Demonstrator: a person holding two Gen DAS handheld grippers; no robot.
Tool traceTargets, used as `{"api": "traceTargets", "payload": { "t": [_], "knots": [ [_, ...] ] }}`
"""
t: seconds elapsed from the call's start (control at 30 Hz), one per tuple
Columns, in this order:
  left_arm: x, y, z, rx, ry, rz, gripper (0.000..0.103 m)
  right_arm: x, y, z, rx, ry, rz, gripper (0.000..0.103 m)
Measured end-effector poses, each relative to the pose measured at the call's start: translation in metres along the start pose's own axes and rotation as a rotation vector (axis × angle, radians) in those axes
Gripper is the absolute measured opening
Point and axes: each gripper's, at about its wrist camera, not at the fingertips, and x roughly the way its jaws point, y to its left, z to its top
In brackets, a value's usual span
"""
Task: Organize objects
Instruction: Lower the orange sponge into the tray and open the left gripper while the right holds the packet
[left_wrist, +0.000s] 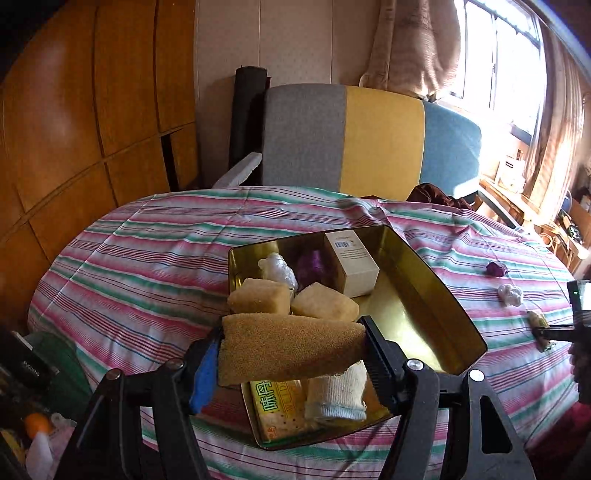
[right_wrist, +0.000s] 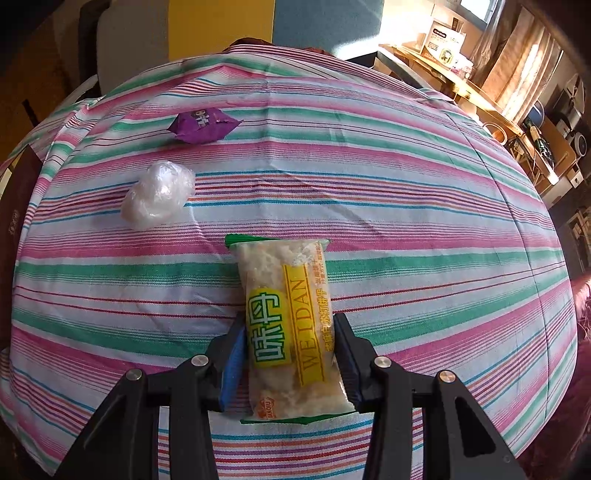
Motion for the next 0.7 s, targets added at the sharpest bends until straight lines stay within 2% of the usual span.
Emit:
{"api": "traceTargets", "payload": {
  "t": [0.37, 0.57, 0.7],
  "knots": [
    [0.025, -0.029, 0.006, 0.052, 0.052, -0.042, 0.069, 0.003, 0.003, 0.003, -0.025, -0.007, -0.01, 0.045],
    [0.048, -0.04, 0.01, 0.033, 0.11, -0.093, 0.069, 0.004, 0.003, 0.005, -0.042, -0.008, -0.013, 0.045],
    [0.066, -0.044, 0.015, -0.011, 0.157, -0.162, 0.069, 0.004, 0.004, 0.004, -0.053, -0.01, -0.016, 0.044]
  ]
}}
